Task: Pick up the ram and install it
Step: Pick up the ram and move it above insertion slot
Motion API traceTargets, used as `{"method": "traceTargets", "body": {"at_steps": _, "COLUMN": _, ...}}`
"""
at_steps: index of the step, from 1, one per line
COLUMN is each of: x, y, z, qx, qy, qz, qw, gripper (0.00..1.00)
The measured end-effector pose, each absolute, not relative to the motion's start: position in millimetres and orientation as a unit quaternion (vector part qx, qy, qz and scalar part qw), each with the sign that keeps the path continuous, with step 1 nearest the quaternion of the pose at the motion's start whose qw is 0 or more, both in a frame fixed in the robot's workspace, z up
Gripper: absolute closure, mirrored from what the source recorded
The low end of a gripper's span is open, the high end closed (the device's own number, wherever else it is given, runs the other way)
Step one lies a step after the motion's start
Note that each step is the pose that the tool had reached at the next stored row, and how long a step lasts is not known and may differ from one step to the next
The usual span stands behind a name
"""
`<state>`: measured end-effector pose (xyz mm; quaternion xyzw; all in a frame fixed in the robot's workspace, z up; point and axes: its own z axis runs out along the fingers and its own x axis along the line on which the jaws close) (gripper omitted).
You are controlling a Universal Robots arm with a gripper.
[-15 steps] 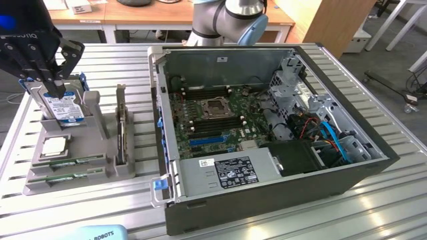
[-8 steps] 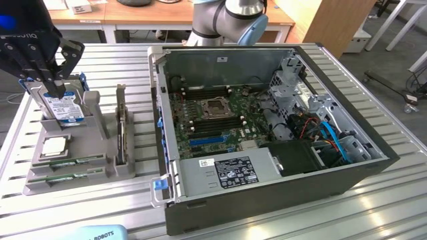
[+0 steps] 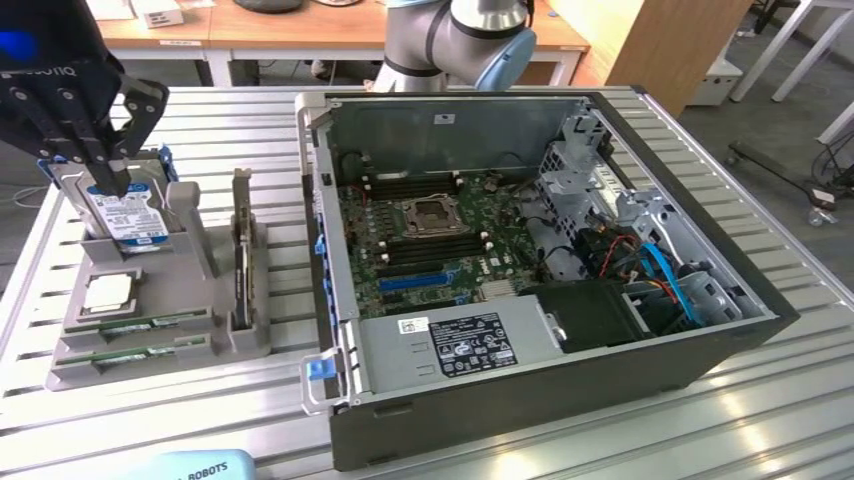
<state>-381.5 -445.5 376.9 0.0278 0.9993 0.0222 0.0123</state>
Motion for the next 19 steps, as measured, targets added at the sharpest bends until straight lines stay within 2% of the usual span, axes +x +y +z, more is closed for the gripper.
{"method": "traceTargets", "body": {"at_steps": 19, "x": -381.5, "y": -445.5, "z": 376.3, "qx": -0.084, "qy": 0.996, "qz": 0.023, "qw": 0.01, "gripper": 0.9}}
